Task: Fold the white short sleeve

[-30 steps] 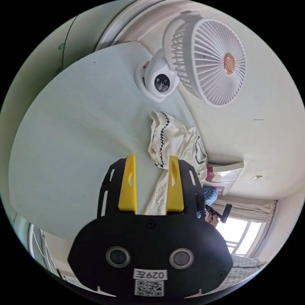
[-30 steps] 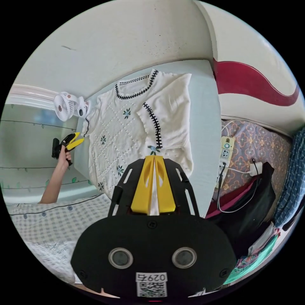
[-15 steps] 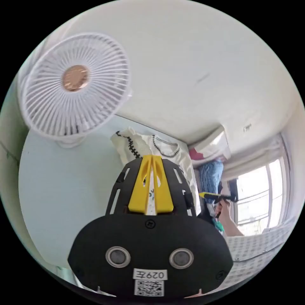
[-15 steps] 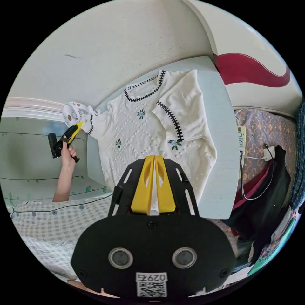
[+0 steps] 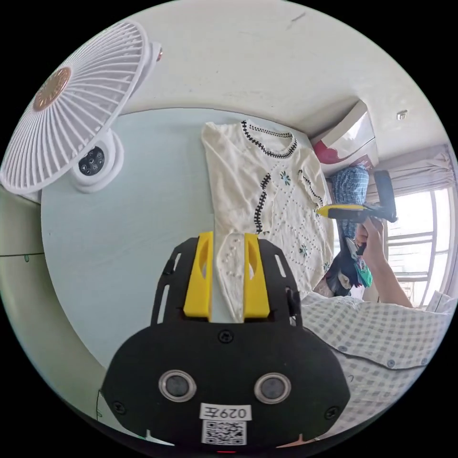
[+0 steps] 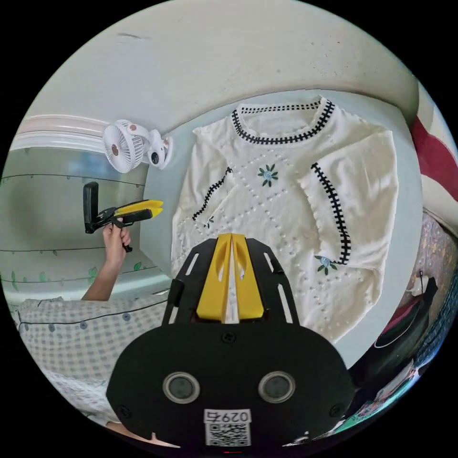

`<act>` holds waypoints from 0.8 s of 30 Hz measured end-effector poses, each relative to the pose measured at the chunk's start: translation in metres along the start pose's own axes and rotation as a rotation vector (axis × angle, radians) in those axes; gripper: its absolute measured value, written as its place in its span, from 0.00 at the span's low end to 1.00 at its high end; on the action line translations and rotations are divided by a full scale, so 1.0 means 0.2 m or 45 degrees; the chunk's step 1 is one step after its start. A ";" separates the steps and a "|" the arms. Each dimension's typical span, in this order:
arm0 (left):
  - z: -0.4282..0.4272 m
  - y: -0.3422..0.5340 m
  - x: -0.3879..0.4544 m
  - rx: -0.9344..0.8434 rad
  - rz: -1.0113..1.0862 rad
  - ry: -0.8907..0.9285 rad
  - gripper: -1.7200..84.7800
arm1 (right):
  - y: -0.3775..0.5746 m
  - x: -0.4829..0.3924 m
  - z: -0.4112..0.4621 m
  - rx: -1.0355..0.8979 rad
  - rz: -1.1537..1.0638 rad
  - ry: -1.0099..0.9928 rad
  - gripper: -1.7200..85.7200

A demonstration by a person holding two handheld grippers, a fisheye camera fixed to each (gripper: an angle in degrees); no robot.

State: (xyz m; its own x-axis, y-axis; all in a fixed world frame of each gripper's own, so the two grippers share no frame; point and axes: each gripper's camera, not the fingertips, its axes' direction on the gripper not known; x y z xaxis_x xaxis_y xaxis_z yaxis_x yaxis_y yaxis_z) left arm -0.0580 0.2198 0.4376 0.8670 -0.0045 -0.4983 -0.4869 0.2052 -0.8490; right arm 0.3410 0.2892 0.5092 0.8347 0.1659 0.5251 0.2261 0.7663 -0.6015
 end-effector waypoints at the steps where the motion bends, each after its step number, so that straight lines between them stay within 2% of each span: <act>1: 0.00 -0.01 0.04 0.006 0.024 -0.007 0.05 | -0.02 -0.02 0.02 -0.024 -0.007 0.035 0.02; 2: 0.01 -0.04 0.11 0.010 0.055 -0.056 0.02 | -0.05 -0.05 0.03 -0.031 -0.015 0.128 0.01; 6: 0.07 -0.20 0.32 -0.051 0.146 -0.225 0.01 | -0.03 0.06 -0.07 0.011 0.109 0.461 0.01; 8: 0.13 -0.29 0.38 -0.096 0.189 -0.234 0.01 | -0.02 0.19 -0.10 -0.001 0.203 0.473 0.01; 11: 0.26 -0.43 0.45 -0.204 0.235 -0.360 0.01 | 0.00 0.41 -0.12 -0.017 0.316 0.318 0.01; 14: 0.38 -0.50 0.49 -0.319 0.236 -0.437 0.01 | 0.04 0.51 -0.08 -0.063 0.378 0.329 0.01; 15: 0.39 -0.51 0.51 -0.316 0.249 -0.441 0.01 | 0.05 0.51 -0.03 -0.125 0.370 0.344 0.01; 19: 0.43 -0.56 0.56 -0.302 0.285 -0.549 0.01 | 0.07 0.48 0.01 -0.081 0.322 0.469 0.01; 24: 0.52 -0.69 0.58 -0.242 0.299 -0.908 0.01 | -0.03 0.51 0.05 -0.092 0.205 0.512 0.01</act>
State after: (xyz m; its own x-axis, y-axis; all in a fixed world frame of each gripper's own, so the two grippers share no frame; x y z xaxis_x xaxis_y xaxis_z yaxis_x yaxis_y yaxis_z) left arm 0.1203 0.2921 0.5149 0.5659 0.6631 -0.4899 -0.6202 -0.0490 -0.7829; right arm 0.4200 0.3084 0.5726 0.9880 0.0134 0.1536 0.1000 0.7025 -0.7047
